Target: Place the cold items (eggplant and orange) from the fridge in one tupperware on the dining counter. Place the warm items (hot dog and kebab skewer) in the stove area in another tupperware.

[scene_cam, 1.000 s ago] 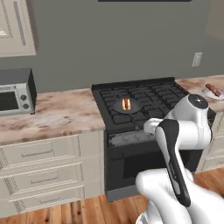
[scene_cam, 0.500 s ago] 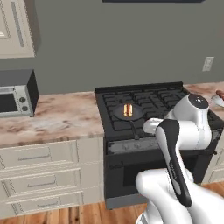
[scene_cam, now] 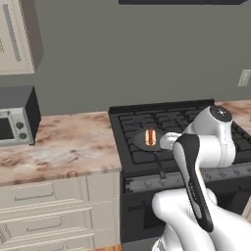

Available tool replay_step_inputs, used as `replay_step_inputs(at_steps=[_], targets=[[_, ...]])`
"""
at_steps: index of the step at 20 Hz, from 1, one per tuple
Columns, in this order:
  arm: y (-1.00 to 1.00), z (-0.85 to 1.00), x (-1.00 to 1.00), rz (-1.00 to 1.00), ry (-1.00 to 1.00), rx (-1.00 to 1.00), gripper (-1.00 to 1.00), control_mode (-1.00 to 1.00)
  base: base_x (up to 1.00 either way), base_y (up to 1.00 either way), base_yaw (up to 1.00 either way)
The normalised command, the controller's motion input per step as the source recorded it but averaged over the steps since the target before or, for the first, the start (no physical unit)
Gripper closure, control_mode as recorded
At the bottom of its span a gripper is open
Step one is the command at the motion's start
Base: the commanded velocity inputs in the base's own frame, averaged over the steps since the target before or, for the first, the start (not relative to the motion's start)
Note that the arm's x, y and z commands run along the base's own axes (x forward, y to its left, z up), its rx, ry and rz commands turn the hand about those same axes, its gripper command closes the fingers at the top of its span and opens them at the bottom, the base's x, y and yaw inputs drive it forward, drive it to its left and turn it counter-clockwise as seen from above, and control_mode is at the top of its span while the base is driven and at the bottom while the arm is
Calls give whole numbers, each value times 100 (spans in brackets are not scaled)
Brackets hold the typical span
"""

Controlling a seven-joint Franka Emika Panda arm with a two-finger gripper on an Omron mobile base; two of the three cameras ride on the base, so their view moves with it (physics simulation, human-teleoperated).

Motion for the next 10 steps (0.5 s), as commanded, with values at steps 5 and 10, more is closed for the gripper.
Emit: replay_step_inputs(at_steps=[5, 10], targets=[[0, 0, 0, 0, 0, 0, -100, 100, 43, 0, 0], [0, 0, 0, 0, -1, 0, -100, -100, 22, 0, 1]])
